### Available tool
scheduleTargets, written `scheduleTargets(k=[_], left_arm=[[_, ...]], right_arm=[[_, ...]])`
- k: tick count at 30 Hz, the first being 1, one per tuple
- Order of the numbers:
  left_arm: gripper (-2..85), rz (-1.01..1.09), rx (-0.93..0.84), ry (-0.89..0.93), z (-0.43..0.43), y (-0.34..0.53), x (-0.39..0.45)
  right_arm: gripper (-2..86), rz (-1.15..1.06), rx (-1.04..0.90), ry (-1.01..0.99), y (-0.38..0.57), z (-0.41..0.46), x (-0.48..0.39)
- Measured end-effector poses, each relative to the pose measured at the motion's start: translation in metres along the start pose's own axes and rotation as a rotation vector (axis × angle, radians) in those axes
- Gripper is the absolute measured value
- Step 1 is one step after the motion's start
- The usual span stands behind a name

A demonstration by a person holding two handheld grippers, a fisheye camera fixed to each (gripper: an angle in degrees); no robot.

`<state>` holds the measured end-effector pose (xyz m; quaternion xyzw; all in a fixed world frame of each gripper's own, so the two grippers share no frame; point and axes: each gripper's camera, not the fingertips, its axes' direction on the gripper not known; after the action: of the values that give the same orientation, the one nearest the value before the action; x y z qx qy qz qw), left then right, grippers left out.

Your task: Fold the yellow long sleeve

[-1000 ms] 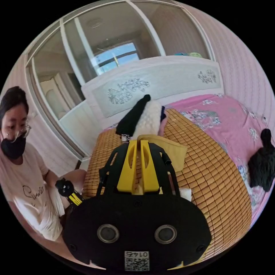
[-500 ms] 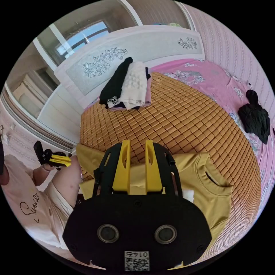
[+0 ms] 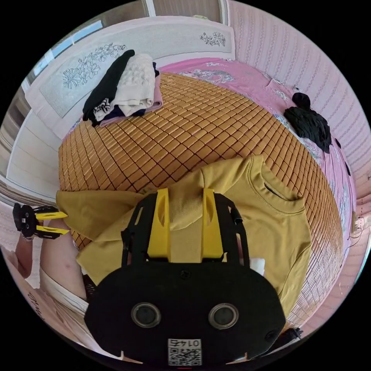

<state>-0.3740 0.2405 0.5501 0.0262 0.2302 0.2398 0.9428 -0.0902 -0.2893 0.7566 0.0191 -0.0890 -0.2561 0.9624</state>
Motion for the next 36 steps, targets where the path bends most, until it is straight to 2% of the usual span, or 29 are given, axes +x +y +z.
scheduleTargets(k=[3,6,9,13,15,17,20,24,26,29,30,31,32,36], left_arm=[[9.0,0.04,-0.017,-0.014,-0.006,-0.004,-0.002],[2.4,0.0,0.0,0.049,-0.015,-0.001,-0.012],[-0.4,-0.036,0.07,-0.017,-0.041,0.011,-0.019],[-0.9,-0.035,0.209,0.003,-0.11,0.031,-0.045],[-0.9,-0.096,0.256,-0.038,-0.136,0.036,-0.075],[-0.8,-0.281,0.297,-0.144,-0.151,0.038,-0.13],[0.1,-0.442,0.269,-0.189,-0.142,0.043,-0.185],[3.4,-0.573,0.288,-0.044,-0.116,0.063,-0.217],[5.1,-0.635,0.273,-0.045,-0.097,0.072,-0.225],[9.0,-0.762,0.238,-0.025,-0.066,0.078,-0.24],[9.7,-0.78,0.224,-0.018,-0.058,0.078,-0.243],[9.5,-0.8,0.188,0.01,-0.044,0.076,-0.249],[8.3,-0.785,0.232,-0.033,-0.044,0.078,-0.248],[4.3,-0.757,0.24,0.031,-0.05,0.078,-0.266]], right_arm=[[4.6,0.005,0.055,-0.049,-0.008,-0.002,0.0],[2.3,0.016,0.126,-0.107,-0.014,-0.015,0.009],[1.5,-0.002,0.165,-0.144,-0.02,-0.026,0.018],[1.4,0.014,0.236,-0.228,-0.032,-0.036,0.029],[1.6,0.031,0.258,-0.258,-0.042,-0.033,0.03],[2.2,0.045,0.279,-0.243,-0.055,-0.025,0.027],[5.0,0.131,0.261,-0.141,-0.075,-0.005,0.024],[7.7,0.159,0.273,-0.207,-0.08,0.007,0.024],[7.7,0.156,0.232,-0.156,-0.079,0.018,0.02],[7.4,0.169,0.064,-0.108,-0.083,0.05,0.016],[7.1,0.186,0.01,-0.106,-0.083,0.062,0.015],[6.8,0.167,0.066,-0.092,-0.08,0.059,0.01],[6.7,0.162,0.06,-0.088,-0.081,0.059,0.009],[6.6,0.147,0.012,-0.047,-0.087,0.061,0.0]])
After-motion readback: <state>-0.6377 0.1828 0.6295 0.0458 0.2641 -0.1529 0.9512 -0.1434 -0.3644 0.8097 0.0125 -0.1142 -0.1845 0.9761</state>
